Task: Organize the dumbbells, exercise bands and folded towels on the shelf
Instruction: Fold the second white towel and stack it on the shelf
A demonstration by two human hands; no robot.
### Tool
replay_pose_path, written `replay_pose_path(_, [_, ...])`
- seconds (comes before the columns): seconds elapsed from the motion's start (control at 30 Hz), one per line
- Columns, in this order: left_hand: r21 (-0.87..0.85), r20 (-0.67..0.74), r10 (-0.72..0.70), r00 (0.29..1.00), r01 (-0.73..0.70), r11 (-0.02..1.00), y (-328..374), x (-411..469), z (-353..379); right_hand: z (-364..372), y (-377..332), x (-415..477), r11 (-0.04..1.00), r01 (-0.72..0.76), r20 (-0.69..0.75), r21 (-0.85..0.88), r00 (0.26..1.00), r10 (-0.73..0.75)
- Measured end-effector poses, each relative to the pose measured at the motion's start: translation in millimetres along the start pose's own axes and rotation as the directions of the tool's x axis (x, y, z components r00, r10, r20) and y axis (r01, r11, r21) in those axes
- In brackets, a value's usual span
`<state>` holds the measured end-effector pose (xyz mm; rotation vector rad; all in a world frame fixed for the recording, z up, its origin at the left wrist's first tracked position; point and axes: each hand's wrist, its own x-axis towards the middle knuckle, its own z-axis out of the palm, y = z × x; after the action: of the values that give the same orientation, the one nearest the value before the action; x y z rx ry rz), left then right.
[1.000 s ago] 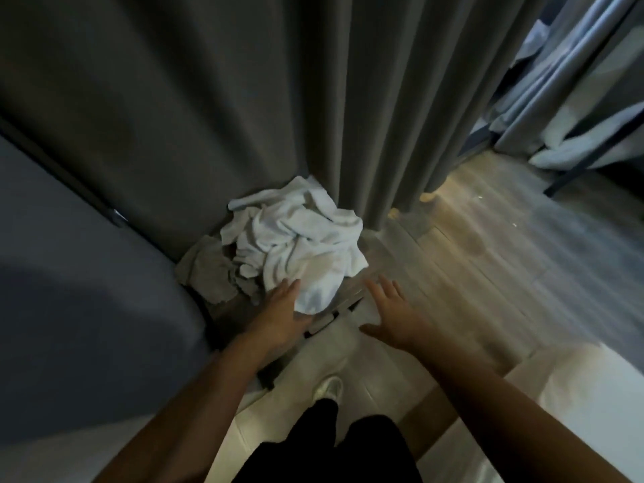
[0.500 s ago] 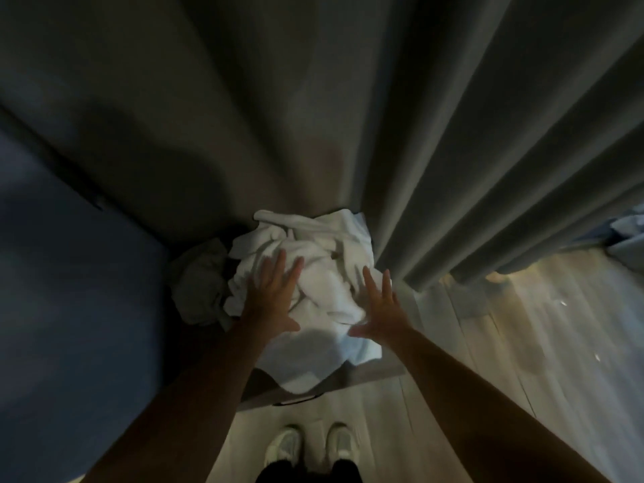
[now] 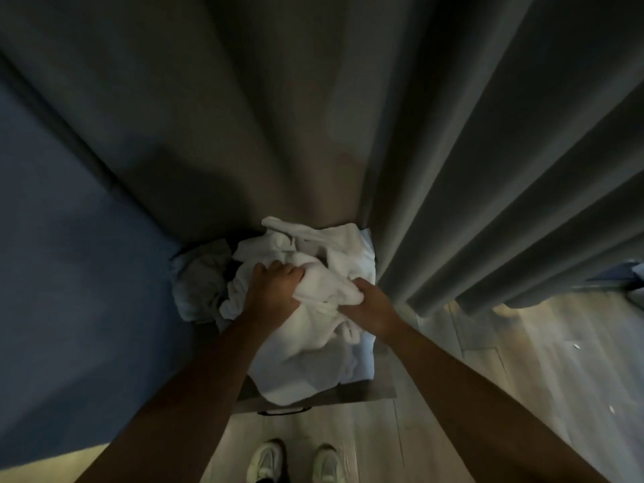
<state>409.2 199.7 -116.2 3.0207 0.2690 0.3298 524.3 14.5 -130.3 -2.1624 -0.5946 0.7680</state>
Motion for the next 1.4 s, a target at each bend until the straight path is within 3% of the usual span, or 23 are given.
replay_pose_path(0.17, [-0.04, 0.025, -0.128, 0.991, 0.129, 0.991, -7.7, 15.6, -96.7, -54.7, -92.0, -18.0, 0.987, 0.155, -0.03, 0.047, 0.988, -0.153])
replay_pose_path(0.3, [-0.218, -0.2, -0.153, 0.968, 0.108, 0.97, -6.9, 29.3, -181.6, -102.8, -180.7, -38.9, 0.947, 0.305, -0.107, 0.103, 0.95, -0.294])
replay_pose_path(0.5, [-0.36, -0.326, -0.278, 0.904, 0.153, 0.92, 3.7, 49.0, -305.7, -168.6, -301.2, -96.5, 0.835, 0.508, -0.239, 0.21, 0.855, -0.46])
replay_pose_path(0.73, [-0.379, -0.582, -0.248, 0.775, 0.011, 0.925, 32.8, 48.7, -427.9, -224.0, -389.8, -164.6, 0.638, 0.734, -0.339, 0.233, 0.676, -0.654])
replay_pose_path(0.9, [-0.32, -0.743, -0.185, 0.643, -0.099, 0.942, 60.0, 31.8, -510.3, -252.4, -440.1, -216.9, 0.453, 0.861, -0.464, 0.232, 0.507, -0.726])
replay_pose_path(1.07, [-0.241, -0.869, -0.131, 0.478, -0.175, 0.955, 87.1, 4.1, -576.4, -269.0, -477.6, -263.3, 0.281, 0.922, -0.488, 0.265, 0.38, -0.786])
replay_pose_path(1.23, [-0.255, -0.91, -0.174, 0.375, -0.178, 0.95, 99.3, -25.4, -613.1, -265.1, -502.3, -293.5, 0.185, 0.931, -0.475, 0.313, 0.323, -0.818])
replay_pose_path(1.4, [-0.291, -0.914, -0.219, 0.342, -0.176, 0.94, 101.2, -64.1, -624.2, -241.3, -514.3, -316.2, 0.148, 0.893, -0.411, 0.425, 0.336, -0.848])
